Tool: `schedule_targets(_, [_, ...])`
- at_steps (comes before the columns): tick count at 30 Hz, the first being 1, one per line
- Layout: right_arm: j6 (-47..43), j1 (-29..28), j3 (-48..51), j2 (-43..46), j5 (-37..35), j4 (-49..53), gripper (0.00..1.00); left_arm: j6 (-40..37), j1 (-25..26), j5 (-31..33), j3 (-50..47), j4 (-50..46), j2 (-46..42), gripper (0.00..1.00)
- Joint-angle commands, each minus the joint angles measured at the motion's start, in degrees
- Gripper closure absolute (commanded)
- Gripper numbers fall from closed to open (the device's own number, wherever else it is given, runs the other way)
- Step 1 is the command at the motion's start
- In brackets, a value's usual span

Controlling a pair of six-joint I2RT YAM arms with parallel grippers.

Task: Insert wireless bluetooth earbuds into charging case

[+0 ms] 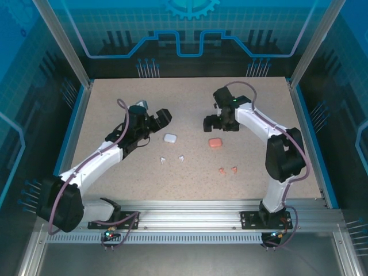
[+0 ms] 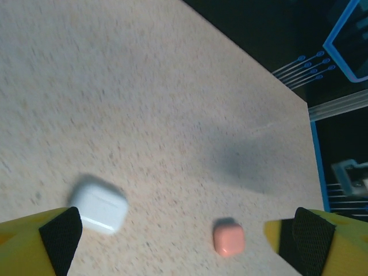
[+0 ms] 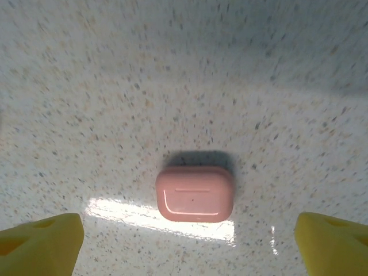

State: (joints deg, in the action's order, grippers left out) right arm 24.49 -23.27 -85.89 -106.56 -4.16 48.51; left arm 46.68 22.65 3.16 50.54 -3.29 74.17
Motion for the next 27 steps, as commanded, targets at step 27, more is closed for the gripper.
schedule_targets(27, [0.64,-2.58,-4.85,-14.32,-2.81,5.98,0.15,12.77,5.64,0.46,-1.19,2.42,1.32,0.01])
